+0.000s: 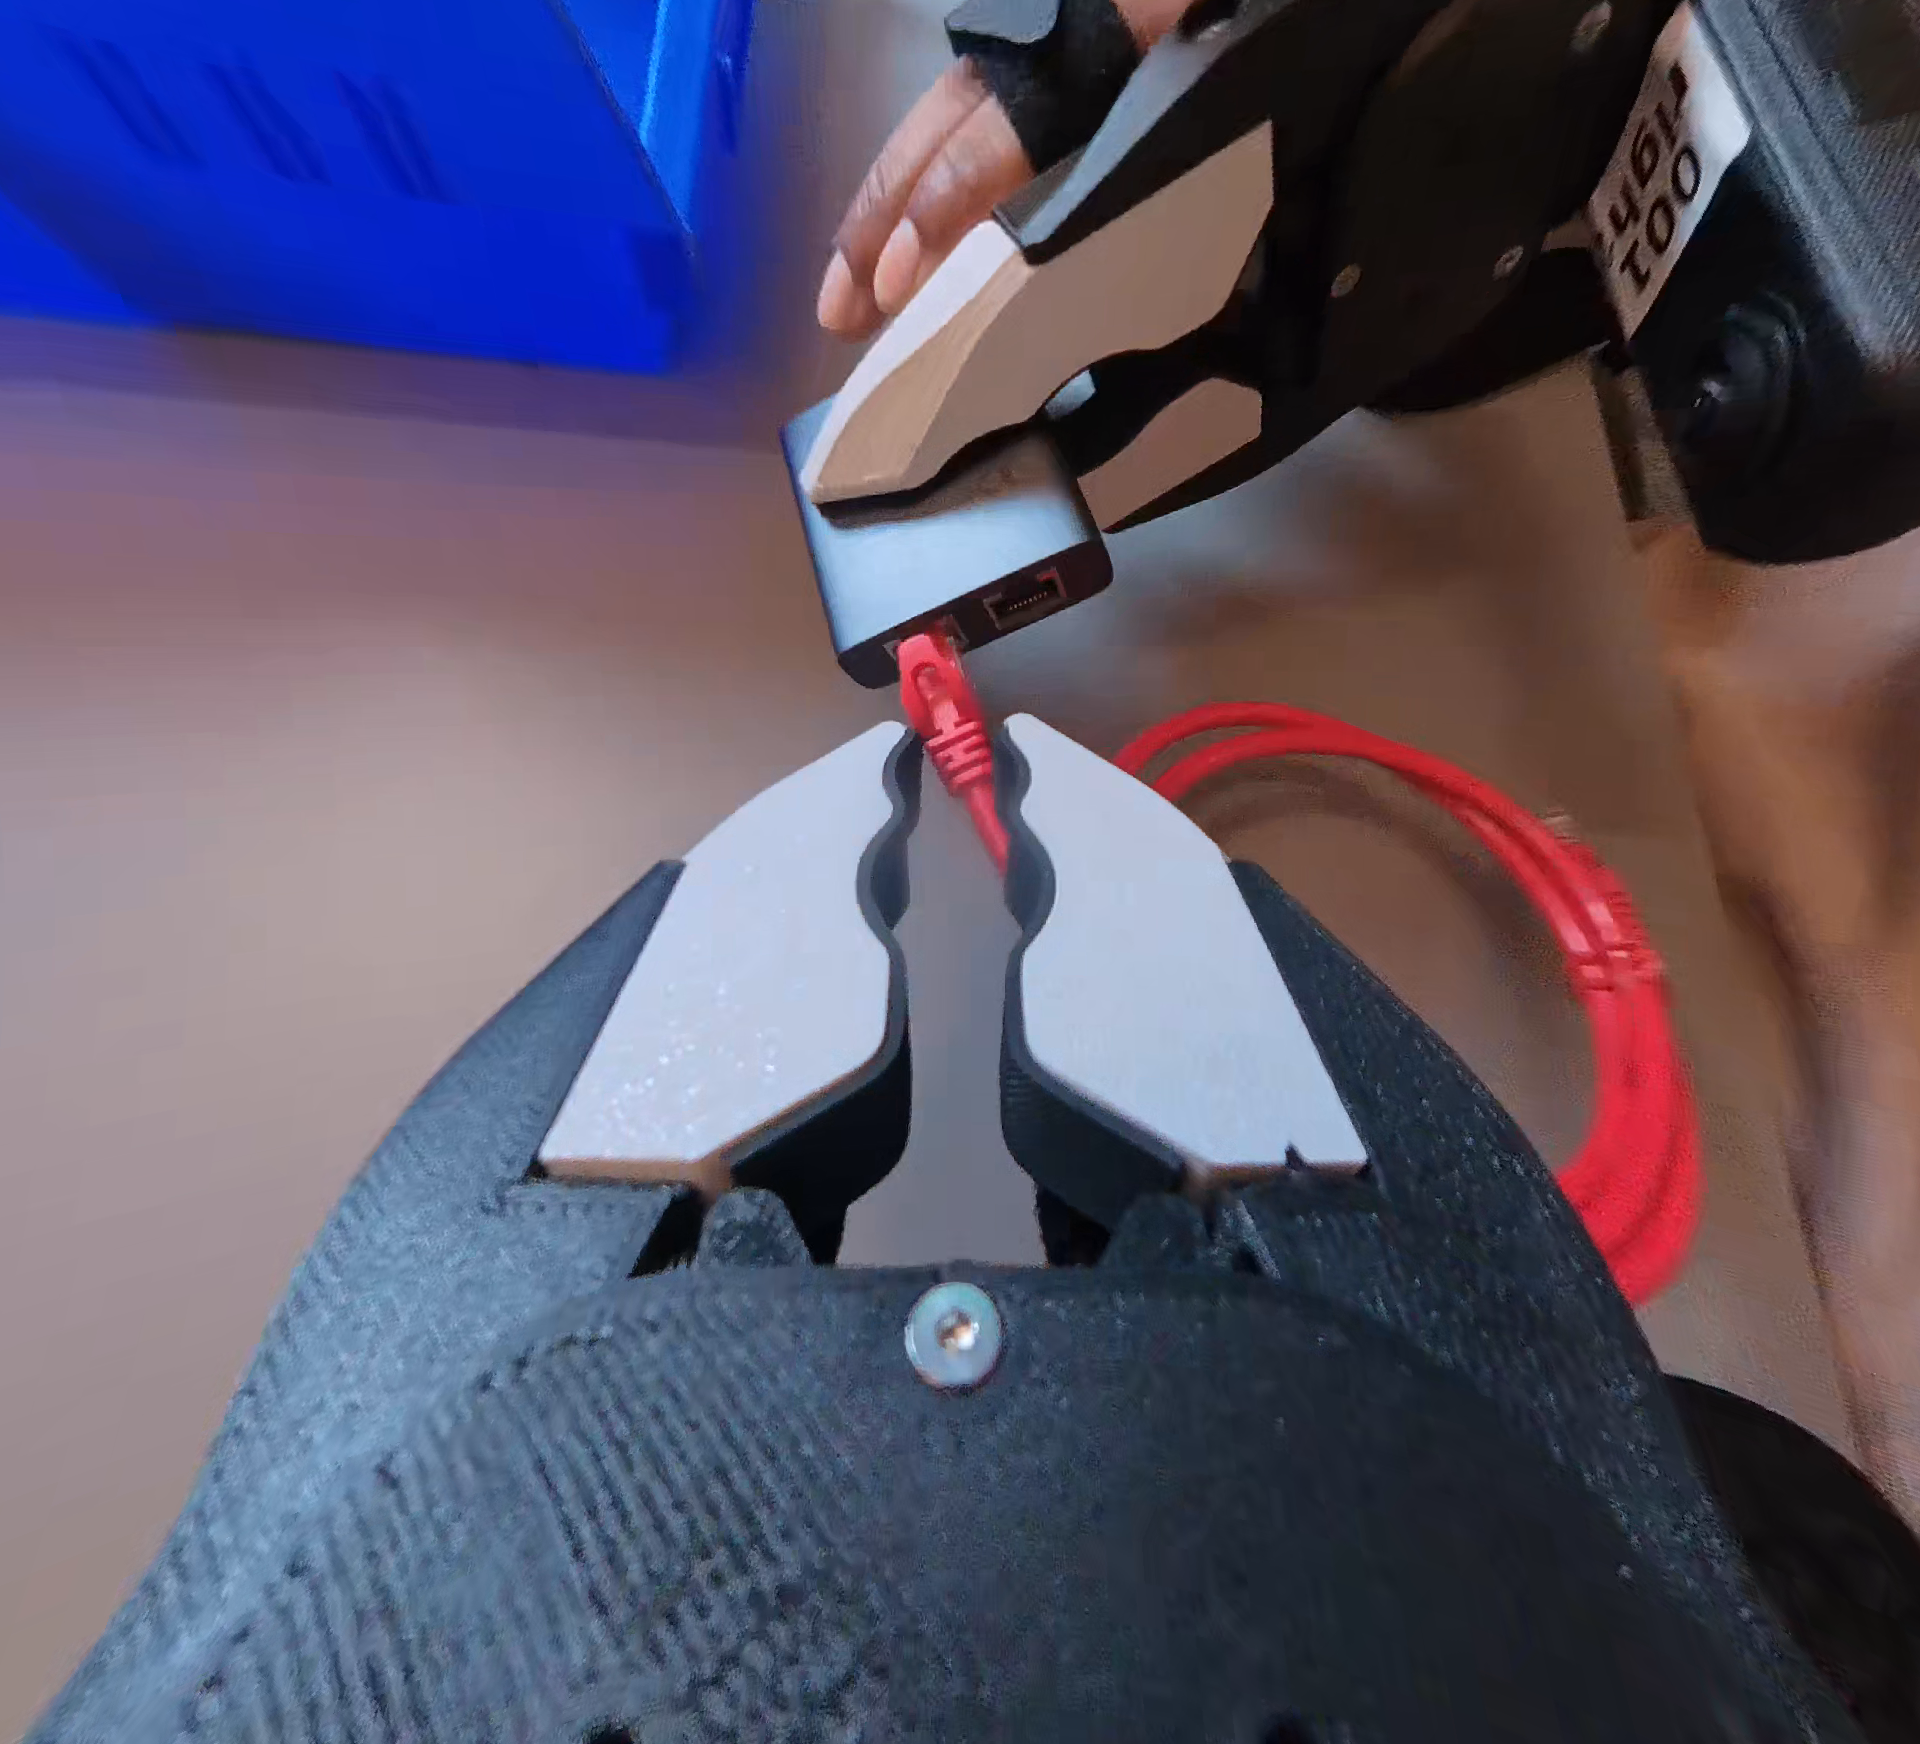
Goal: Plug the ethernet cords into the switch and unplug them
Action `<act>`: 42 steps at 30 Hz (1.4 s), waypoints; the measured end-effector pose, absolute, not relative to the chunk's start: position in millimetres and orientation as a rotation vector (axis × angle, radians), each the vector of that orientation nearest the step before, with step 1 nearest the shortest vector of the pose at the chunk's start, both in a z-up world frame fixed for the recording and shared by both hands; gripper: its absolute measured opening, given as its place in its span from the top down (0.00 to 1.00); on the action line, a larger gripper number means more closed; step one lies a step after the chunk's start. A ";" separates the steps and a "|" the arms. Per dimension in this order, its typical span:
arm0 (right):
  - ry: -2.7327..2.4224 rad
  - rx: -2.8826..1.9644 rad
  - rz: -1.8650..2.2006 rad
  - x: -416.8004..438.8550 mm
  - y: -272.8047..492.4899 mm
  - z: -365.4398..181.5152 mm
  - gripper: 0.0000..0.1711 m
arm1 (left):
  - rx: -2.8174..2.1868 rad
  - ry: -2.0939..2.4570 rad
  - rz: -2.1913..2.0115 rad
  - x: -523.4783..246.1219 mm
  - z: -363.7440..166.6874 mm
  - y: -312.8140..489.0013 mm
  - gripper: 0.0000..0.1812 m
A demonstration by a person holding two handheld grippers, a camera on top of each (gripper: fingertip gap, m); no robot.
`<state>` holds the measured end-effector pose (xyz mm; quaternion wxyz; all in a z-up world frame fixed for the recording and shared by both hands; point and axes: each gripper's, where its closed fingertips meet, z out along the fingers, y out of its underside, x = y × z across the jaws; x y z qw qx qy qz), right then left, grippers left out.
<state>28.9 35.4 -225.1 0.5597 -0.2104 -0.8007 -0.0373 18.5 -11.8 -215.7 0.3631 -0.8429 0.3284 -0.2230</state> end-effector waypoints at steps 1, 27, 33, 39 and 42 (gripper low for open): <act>-1.893 -0.537 -0.055 29.2 35.8 -225.4 0.87 | -2.148 0.866 -0.522 18.0 -213.3 -11.0 0.92; -2.212 -0.969 0.487 49.0 -16.9 -241.6 0.87 | -1.882 1.353 -0.178 59.4 -202.8 -37.0 0.88; -2.219 -0.960 0.444 52.4 -7.8 -242.7 0.86 | -1.804 1.350 -0.139 63.0 -206.2 -31.2 0.90; -2.225 -0.911 0.510 55.8 -6.8 -235.7 0.87 | -1.780 1.312 -0.136 60.7 -201.0 -28.9 0.90; -2.249 -0.925 0.497 56.7 -12.8 -239.9 0.87 | -1.790 1.325 -0.128 65.0 -204.0 -31.0 0.84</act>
